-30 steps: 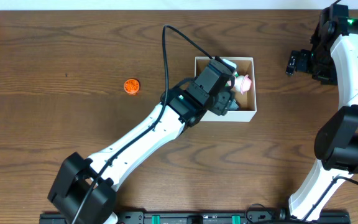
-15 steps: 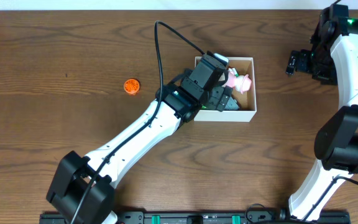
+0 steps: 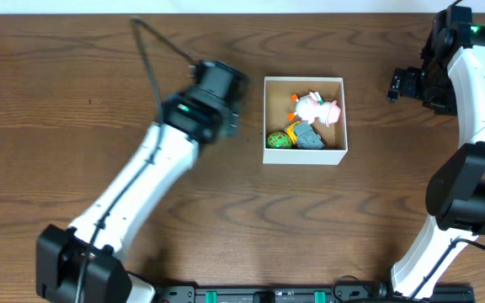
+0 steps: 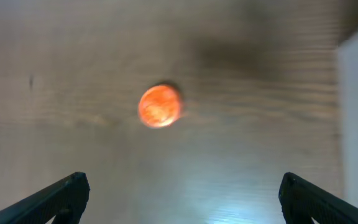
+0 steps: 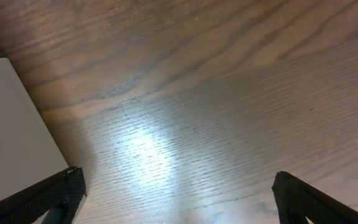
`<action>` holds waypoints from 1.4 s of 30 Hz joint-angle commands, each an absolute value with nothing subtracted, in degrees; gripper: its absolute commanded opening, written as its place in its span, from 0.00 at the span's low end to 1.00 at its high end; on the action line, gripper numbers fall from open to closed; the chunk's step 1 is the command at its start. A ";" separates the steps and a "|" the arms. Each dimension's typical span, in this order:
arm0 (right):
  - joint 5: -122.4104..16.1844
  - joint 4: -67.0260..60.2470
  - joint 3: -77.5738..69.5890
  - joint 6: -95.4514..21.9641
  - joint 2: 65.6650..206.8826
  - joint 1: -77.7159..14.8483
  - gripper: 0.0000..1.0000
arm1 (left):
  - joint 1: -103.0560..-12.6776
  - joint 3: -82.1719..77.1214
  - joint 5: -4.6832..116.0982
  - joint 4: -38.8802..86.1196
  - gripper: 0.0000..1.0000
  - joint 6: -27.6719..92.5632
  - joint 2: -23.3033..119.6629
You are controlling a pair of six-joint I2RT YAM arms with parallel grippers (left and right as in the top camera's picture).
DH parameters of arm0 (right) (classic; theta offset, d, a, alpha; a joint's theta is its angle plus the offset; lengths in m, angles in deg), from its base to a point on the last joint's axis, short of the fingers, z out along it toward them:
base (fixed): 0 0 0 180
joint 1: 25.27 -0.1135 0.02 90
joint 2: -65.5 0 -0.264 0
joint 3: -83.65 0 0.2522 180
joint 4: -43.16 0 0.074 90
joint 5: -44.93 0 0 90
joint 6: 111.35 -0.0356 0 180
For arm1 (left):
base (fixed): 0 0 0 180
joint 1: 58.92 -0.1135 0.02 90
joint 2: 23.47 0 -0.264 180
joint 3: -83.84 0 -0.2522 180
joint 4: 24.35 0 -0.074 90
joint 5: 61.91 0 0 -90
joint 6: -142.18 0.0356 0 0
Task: Pack container
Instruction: 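Raise the left gripper and move it over the orange toy, then lower the left gripper and grasp the orange toy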
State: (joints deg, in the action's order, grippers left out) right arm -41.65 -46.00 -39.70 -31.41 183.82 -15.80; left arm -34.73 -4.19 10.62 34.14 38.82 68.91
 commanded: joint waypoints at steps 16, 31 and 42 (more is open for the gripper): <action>-41.43 -46.02 -39.50 -32.02 183.26 -15.47 0.99 | -51.95 12.29 24.85 51.59 0.98 46.14 84.10; -41.43 -46.00 -39.50 -32.02 183.26 -15.47 0.99 | -52.24 28.77 24.82 56.96 0.98 47.32 101.17; -41.43 -46.02 -39.50 -32.02 183.26 -15.47 0.99 | -52.26 28.73 24.85 55.10 0.98 47.45 106.64</action>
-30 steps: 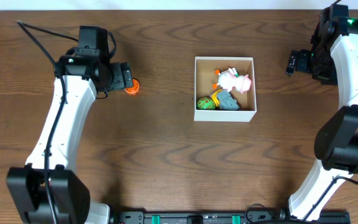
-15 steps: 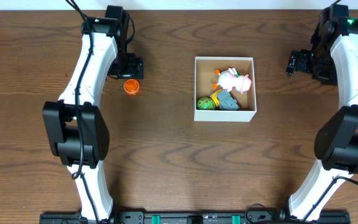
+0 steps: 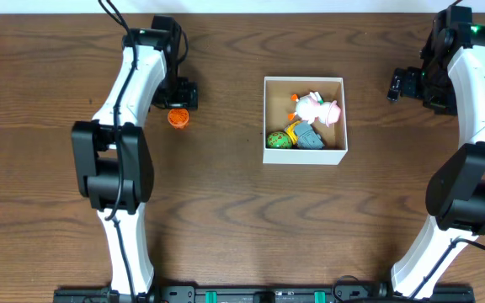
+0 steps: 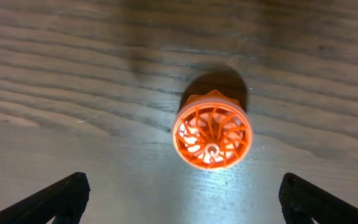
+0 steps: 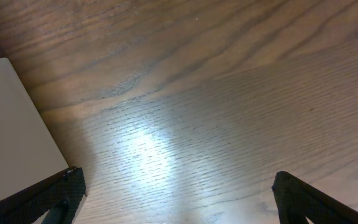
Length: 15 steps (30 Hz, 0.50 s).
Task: Pack container
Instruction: 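Lower the left gripper and grasp the orange toy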
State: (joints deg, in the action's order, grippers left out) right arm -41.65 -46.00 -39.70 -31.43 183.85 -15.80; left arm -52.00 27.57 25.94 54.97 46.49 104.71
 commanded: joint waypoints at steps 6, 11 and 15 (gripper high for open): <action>-41.43 -46.02 -39.50 -32.02 183.26 -15.49 0.99 | -52.26 28.71 24.87 54.93 0.98 47.47 110.35; -41.43 -46.00 -39.50 -32.02 183.26 -15.47 0.99 | -52.26 28.71 25.13 53.92 0.98 47.47 111.40; -41.43 -46.00 -39.50 -32.02 183.26 -15.49 0.99 | -52.26 28.71 27.91 52.46 0.98 48.83 111.40</action>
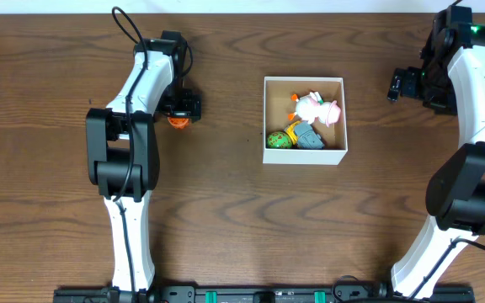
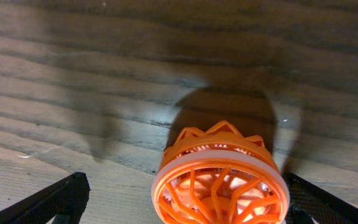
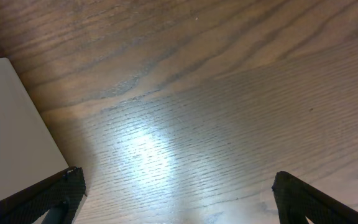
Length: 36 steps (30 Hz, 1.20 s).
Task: Pack container
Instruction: 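Lower the left gripper and grasp the orange toy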
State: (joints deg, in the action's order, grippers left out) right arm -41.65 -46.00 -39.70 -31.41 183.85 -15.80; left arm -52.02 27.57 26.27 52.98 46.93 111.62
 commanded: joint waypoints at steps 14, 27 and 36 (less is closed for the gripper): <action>-41.43 -46.00 -39.48 -32.02 183.26 -15.49 0.99 | -52.24 28.40 32.43 50.78 0.98 50.01 111.40; -41.43 -46.00 -39.50 -32.02 183.26 -15.47 0.99 | -52.26 27.40 33.28 51.41 0.97 50.03 111.47; -41.43 -46.00 -39.48 -32.02 183.26 -15.47 0.99 | -52.26 26.02 33.26 50.58 0.97 50.29 111.58</action>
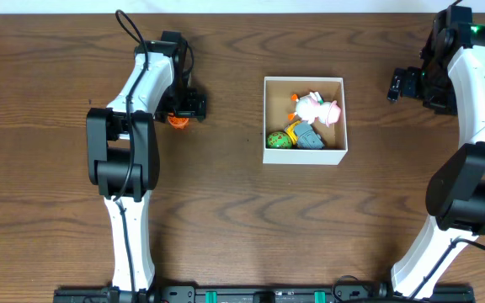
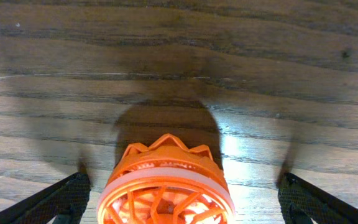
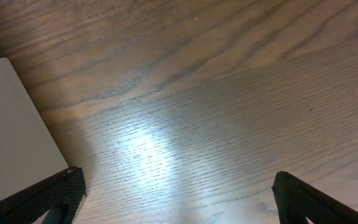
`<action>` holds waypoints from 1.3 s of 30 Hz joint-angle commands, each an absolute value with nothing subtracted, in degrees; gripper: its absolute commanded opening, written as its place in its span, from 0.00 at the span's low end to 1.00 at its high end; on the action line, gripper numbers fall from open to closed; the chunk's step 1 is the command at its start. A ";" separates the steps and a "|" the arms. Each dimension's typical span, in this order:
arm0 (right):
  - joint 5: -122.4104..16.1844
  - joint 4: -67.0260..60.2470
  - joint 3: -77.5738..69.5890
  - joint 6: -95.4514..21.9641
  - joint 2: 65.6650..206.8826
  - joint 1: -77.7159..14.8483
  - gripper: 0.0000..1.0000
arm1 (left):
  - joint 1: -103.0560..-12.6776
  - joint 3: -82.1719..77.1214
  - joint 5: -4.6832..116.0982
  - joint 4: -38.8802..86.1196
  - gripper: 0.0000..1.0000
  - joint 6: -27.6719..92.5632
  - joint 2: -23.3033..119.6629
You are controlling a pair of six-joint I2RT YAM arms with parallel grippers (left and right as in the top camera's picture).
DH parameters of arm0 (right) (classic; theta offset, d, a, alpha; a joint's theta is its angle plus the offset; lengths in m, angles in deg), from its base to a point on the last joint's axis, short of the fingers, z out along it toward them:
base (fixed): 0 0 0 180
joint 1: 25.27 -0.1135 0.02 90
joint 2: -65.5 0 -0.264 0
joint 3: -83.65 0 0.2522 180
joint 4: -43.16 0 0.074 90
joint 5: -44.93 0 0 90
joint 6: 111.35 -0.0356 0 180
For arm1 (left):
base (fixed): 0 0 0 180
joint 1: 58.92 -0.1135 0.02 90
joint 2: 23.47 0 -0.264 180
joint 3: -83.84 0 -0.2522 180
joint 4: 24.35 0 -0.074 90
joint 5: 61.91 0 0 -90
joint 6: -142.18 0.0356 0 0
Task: Pack container
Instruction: 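Lower the left gripper and grasp the orange toy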
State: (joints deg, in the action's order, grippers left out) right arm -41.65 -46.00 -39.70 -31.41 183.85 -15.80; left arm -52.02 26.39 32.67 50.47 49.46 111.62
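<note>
An orange spoked wheel toy [image 2: 166, 186] lies on the wooden table [image 1: 226, 210], at the back left in the overhead view [image 1: 176, 120]. My left gripper [image 2: 185, 202] is open and low over it, one finger on each side of the wheel, not touching. The white box [image 1: 303, 156] stands mid-table and holds a pink-and-white figure [image 1: 314, 108], a green ball [image 1: 278, 140] and a grey-and-yellow toy [image 1: 305, 135]. My right gripper [image 3: 179, 199] hangs open and empty over bare wood to the right of the box.
A corner of the white box [image 3: 8, 124] shows at the left edge of the right wrist view. The right arm [image 1: 478, 101] runs along the table's right side. A black cable [image 1: 129, 21] loops behind the left arm.
My left gripper has come closer to the orange wheel, which now sits lower and further left between the open fingers. The right arm and the box contents are unchanged.
First my left gripper was open just left of the box, the wheel small and blurred ahead. Then it hung above the wheel at the back left. Then it was lower, fingers either side, and now lower still. The right gripper stayed open and still.
</note>
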 commanded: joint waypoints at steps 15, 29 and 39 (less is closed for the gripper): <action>-41.43 -46.00 -39.50 -32.02 183.26 -15.47 0.99 | -52.26 26.02 33.24 49.62 0.79 50.29 111.58; -41.43 -46.00 -39.50 -32.02 183.26 -15.49 0.99 | -52.26 26.02 33.22 48.68 0.66 50.27 111.58; -41.45 -46.00 -39.48 -32.02 183.26 -15.49 0.99 | -52.26 26.02 33.24 50.43 0.66 50.27 111.58</action>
